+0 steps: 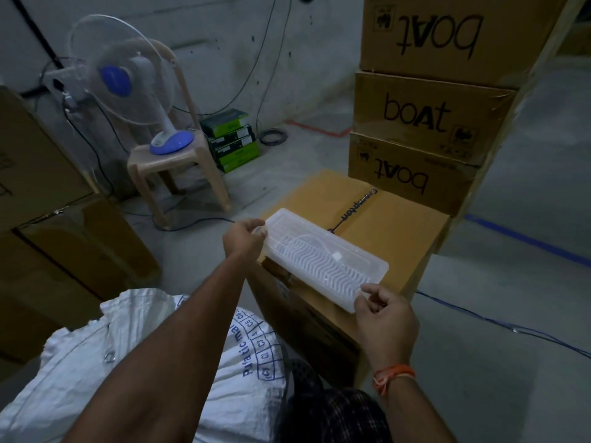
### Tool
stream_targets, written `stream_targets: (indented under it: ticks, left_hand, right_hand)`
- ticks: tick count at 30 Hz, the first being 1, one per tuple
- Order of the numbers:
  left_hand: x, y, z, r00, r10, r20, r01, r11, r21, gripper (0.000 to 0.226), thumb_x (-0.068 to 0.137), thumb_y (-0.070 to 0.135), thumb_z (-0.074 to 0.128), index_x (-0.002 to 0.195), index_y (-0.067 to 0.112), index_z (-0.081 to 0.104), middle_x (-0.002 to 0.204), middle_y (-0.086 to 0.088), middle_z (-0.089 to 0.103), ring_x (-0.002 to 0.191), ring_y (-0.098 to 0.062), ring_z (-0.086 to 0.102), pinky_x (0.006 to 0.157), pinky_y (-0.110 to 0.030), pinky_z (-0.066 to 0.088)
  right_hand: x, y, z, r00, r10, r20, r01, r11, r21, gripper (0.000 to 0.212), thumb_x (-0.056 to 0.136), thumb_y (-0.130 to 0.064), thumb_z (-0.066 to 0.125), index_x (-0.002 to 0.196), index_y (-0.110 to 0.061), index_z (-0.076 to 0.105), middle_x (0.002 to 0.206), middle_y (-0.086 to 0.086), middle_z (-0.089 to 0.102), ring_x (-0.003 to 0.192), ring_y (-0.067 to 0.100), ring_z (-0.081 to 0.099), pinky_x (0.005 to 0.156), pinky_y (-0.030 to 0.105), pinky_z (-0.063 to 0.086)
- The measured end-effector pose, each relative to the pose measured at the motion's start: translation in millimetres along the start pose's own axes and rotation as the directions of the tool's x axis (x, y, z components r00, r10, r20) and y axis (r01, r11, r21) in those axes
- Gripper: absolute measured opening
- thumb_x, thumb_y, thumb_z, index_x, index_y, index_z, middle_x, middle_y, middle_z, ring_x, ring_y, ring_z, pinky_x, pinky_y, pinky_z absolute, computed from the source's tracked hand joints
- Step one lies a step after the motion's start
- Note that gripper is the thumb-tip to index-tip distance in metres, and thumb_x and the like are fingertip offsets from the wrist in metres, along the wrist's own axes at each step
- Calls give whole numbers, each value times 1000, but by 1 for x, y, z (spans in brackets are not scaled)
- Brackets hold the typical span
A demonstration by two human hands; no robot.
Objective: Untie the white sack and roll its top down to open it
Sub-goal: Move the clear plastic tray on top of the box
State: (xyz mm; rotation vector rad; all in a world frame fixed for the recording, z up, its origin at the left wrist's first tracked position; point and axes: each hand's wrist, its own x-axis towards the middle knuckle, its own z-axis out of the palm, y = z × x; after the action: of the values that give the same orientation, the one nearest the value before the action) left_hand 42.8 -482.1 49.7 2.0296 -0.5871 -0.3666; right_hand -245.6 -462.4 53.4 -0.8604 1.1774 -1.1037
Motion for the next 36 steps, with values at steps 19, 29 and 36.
stream_targets:
  ticks: [19,29,36]
  left_hand:
    - [29,30,6,955,88,283,-129,983,131,29,101,16,67,129,18,72,132,-15,70,116,-32,69,94,-41,58]
    - [40,37,25,932,84,351,-130,986,109,28,102,7,63,124,18,75,131,-16,68,113,-35,69,100,-50,60]
    - [27,34,18,954,108,280,-136,987,83,27,99,14,69,125,20,75,127,-9,74,116,-28,69,102,-52,58]
  right_hand:
    - [49,-20,6,989,-147,-5,133,911,-390,17,92,-17,69,107,-23,74,85,-1,70,68,8,64,49,22,54]
    - [69,-11,-4,984,-169,-58,126,889,-441,25,90,-9,69,112,-17,77,69,5,60,58,18,52,52,24,48]
    - [66,-7,-5,977,-199,-70,142,866,-479,28,85,-19,75,112,-25,77,88,11,63,63,18,54,63,28,52]
